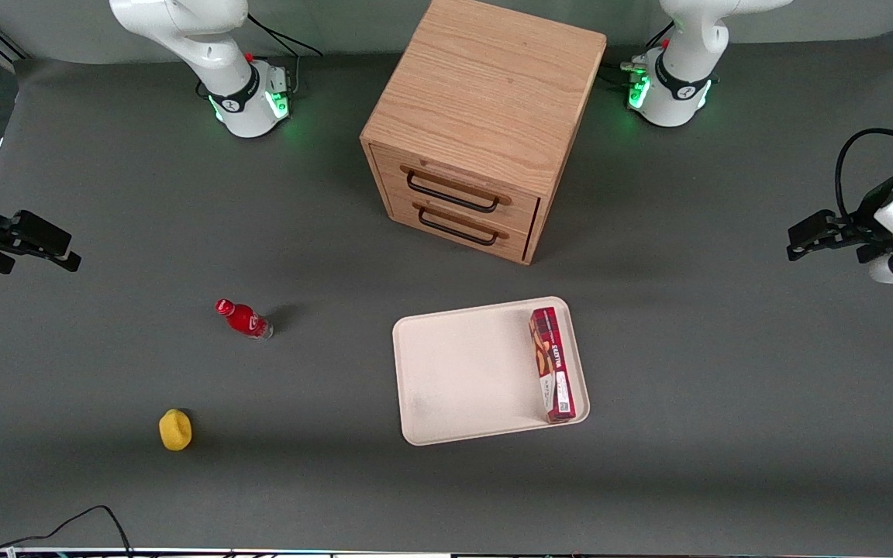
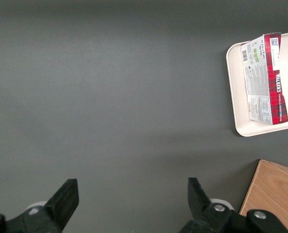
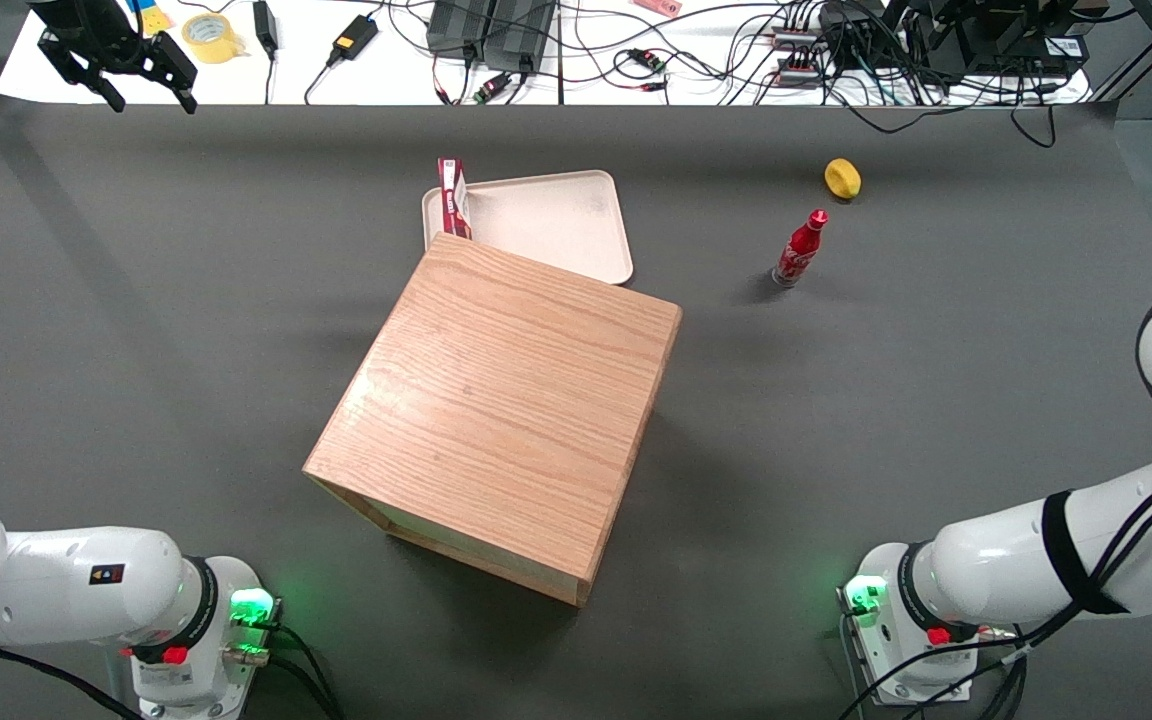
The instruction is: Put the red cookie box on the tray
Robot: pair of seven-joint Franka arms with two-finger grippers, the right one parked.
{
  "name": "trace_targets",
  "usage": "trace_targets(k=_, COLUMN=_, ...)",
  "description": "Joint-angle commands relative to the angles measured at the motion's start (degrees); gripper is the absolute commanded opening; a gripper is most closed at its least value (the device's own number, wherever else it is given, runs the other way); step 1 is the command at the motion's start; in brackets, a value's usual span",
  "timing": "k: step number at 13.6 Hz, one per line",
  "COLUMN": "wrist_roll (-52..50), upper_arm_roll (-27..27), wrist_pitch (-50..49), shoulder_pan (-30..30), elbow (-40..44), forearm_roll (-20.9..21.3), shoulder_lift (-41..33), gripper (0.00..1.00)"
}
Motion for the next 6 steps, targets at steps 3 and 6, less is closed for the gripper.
trace_targets(k=3, wrist_roll=-0.05, upper_arm_roll=8.79, wrist_pitch=-1.65, shoulder_pan=-10.38, elbow=1.82, forearm_roll=0.62, shoulder_lift=0.93, gripper=1.0)
trace_targets(k=6, wrist_roll=1.71, upper_arm_roll=11.3, wrist_pitch=-2.35, shoulder_pan=-12.54, elbow=2.78, forearm_roll=0.62, shoulder_lift=0.93, gripper=1.0)
